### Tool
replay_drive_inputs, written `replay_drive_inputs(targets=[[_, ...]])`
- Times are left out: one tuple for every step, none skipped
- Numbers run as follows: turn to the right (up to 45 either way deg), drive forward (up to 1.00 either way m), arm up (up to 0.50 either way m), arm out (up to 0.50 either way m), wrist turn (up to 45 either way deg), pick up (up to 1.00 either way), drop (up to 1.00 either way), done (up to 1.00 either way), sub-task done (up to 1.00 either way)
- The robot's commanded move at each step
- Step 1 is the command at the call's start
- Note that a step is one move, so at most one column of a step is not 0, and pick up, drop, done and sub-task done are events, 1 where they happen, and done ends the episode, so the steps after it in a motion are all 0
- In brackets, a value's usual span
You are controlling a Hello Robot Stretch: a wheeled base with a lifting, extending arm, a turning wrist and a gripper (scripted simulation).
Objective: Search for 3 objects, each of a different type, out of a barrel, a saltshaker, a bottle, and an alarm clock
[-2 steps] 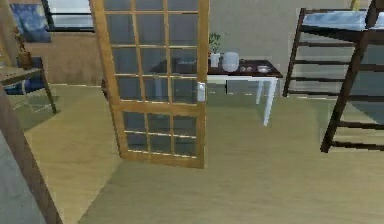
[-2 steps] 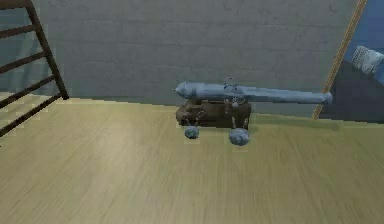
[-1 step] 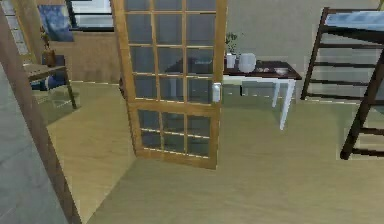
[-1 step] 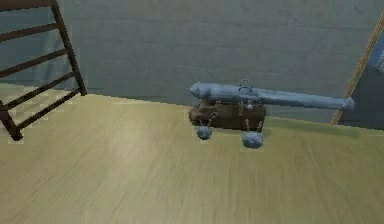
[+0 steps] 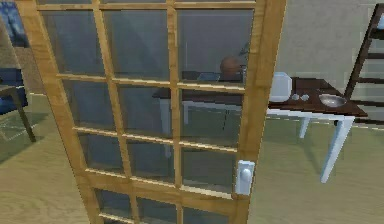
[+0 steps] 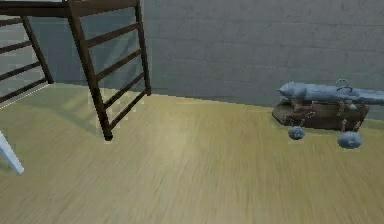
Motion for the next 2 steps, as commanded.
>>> replay_drive_inputs(targets=[[0.0,0.10,0.00,0.00,0.0,0.00,0.00,0.00,0.00],[-45.0,0.00,0.00,0.00,0.0,0.00,0.00,0.00,0.00]])
